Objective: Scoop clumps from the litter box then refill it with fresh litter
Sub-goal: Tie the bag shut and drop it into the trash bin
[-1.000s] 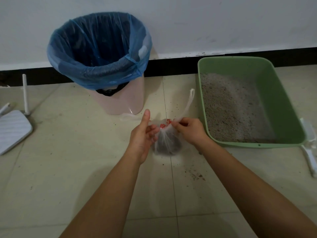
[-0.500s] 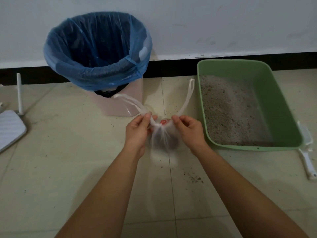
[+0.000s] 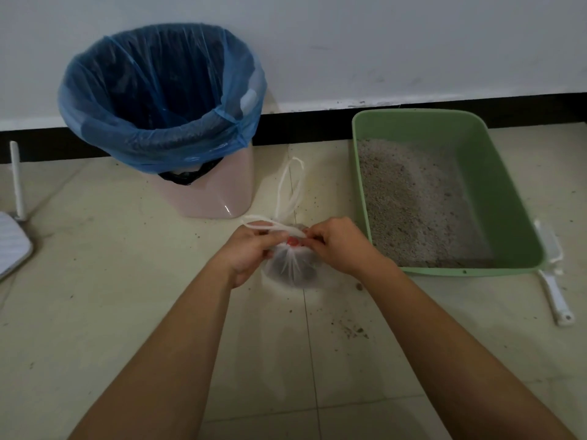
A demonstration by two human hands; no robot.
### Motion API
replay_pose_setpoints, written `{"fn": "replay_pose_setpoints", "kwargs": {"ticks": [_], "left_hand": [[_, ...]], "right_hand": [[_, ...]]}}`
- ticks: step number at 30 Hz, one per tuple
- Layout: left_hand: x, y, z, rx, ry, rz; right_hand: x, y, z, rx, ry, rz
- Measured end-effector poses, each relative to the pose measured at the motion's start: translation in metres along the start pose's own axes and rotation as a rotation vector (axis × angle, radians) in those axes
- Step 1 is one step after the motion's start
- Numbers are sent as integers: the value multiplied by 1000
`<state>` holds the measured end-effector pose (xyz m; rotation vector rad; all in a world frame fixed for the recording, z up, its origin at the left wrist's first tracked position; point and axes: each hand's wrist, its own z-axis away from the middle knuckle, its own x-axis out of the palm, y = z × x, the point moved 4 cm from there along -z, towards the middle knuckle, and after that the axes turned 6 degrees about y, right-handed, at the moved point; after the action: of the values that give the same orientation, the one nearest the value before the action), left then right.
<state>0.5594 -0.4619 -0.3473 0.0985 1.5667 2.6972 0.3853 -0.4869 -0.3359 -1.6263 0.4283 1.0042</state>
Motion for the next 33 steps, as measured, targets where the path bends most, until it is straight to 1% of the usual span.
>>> {"fn": "replay_pose_setpoints", "kwargs": {"ticks": [2,3,4,6,8,10,13,17,20,24,28,30,31,33], "left_hand": [[3,-2,0,7,44,12],[4,-2,0,3,97,44],[4,-2,1,-4,151,84],[-1,-4,-2,-26,226,156],[-5,-5,-3,-42,241,185],[-6,-5,-3,-37,188,142],[0,-1,1,13,91,54],[2,2,1,34,86,22],[2,3,2,27,77,17],[2,4,2,3,58,7],[6,8,6,-15,3,-82],[8,10,8,-26,-25,-116],[9,10,8,-32,-28,-120],[10,10,8,-46,-15,-73]], "right_hand": [[3,-2,-1,5,-63,58],[4,-2,-1,19,-70,51],[4,0,0,51,-62,-11],[7,5,5,182,-55,-283],[15,11,12,315,-64,-540],[21,16,17,377,-15,-637],[21,13,14,346,26,-617],[18,5,4,268,-4,-497],[16,5,4,261,-34,-511],[7,15,5,437,-62,-833],[1,12,-2,468,-122,-932],[-4,4,-9,460,-72,-1041],[-7,1,-12,473,-15,-1142],[-13,-8,-16,562,139,-1492]]}}
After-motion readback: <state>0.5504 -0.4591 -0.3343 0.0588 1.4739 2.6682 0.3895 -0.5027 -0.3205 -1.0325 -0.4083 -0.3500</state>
